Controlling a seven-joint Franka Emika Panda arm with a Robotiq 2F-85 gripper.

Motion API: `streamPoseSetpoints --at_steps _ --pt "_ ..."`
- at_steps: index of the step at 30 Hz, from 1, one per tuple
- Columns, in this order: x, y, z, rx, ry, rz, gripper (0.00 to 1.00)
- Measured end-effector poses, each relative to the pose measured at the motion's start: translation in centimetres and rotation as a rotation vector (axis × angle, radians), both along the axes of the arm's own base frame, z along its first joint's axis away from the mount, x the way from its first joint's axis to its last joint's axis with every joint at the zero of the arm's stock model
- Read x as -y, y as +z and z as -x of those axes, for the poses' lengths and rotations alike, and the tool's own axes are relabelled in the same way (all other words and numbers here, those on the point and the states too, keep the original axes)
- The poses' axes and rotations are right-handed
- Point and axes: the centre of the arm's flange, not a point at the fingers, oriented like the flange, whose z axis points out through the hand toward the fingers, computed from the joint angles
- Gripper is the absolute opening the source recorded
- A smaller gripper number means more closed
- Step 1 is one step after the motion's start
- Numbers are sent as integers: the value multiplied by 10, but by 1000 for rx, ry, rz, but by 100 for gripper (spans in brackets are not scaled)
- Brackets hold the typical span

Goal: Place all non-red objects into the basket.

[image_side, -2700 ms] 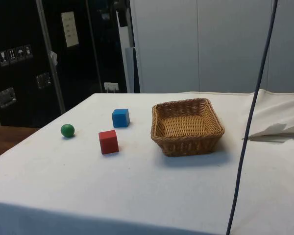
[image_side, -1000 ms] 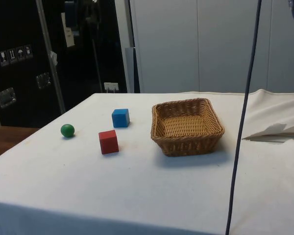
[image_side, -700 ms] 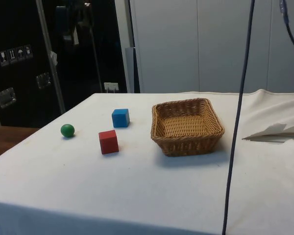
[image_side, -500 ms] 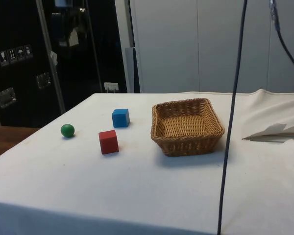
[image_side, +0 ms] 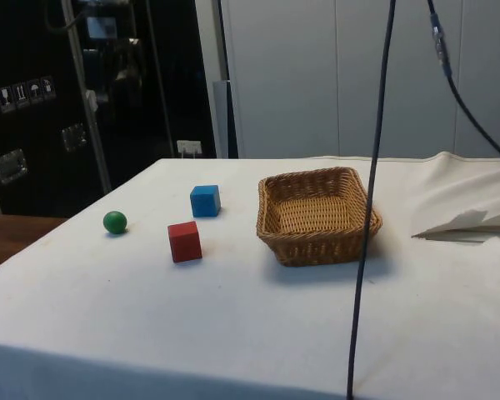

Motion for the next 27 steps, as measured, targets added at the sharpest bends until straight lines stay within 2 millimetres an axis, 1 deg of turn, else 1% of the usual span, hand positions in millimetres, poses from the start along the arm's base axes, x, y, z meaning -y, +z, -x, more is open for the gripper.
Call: streamPoseSetpoints --at_steps 1,3,7,8,10,11,15,16,19,26,27 --pt "2 -5 -1 1 -1 -3 100" --pt "3 -7 -2 2 -2 -3 100" --pt "5 -20 -6 13 -5 -14 100" --pt "5 -25 -8 20 -4 -20 100" --pt "5 -25 -8 20 -4 -20 100" --pt "6 -30 -10 27 -5 -23 100" --pt "5 -37 -12 35 -5 -30 100" --pt "6 -42 -14 38 -5 -33 100" --pt "6 -44 -14 42 -5 -35 100" --pt "6 -67 -20 57 -7 -51 100" --pt "6 -74 -21 60 -8 -55 100"
